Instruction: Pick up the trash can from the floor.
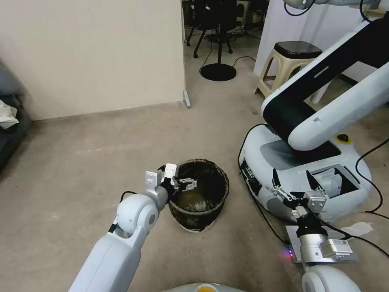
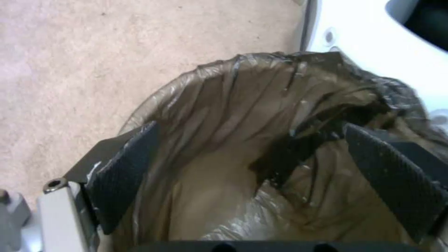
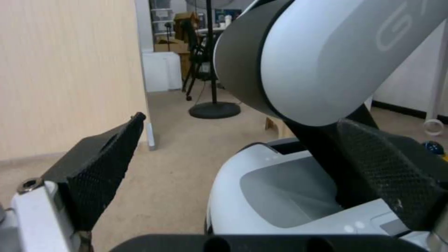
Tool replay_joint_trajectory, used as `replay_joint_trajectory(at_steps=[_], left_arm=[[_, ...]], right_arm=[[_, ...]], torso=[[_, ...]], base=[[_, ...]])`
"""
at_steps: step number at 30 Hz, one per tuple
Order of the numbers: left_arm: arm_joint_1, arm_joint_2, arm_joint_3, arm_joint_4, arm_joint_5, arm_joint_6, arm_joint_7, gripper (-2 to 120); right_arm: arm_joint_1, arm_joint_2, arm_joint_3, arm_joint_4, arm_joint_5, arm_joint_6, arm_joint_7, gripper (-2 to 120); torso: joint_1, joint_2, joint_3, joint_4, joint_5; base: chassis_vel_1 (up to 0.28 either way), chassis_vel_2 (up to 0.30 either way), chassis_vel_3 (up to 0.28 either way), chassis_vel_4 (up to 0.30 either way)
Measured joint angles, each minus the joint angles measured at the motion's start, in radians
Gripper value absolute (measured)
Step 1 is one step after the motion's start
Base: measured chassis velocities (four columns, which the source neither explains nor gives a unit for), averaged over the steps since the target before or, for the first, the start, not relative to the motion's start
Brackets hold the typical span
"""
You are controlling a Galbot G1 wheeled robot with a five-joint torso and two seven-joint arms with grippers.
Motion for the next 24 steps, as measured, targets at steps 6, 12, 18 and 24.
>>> replay_joint_trajectory(at_steps=[6, 12, 18, 24], left_arm=[[-0.018, -0.018, 0.0, 0.005, 0.018, -0.026, 0.0, 98], [-0.007, -0.02, -0.03, -0.028, 0.017, -0.038, 0.005, 99], [0.022, -0.016, -0.066, -0.049, 0.016, -0.056, 0.018, 99], [0.054, -0.007, -0.094, -0.055, 0.038, -0.069, 0.032, 99]], right_arm=[[-0.002, 0.0, 0.008, -0.002, 0.003, 0.0, 0.0, 100], [0.003, 0.001, 0.004, -0.003, 0.003, 0.0, 0.001, 100], [0.009, 0.001, -0.003, -0.008, 0.001, -0.001, 0.001, 100], [0.015, 0.002, -0.016, -0.011, -0.003, -0.001, 0.002, 100]], torso=[[0.0, 0.0, 0.0, 0.0, -0.0001], [0.0, 0.0, 0.0, 0.0, -0.0001], [0.0, 0.0, 0.0, 0.0001, -0.0001], [0.0, 0.0, 0.0, 0.0, -0.0001]], base=[[0.0, 0.0, 0.0, 0.0], [0.0, 0.0, 0.0, 0.0], [0.0, 0.0, 0.0, 0.0], [0.0, 0.0, 0.0, 0.0]])
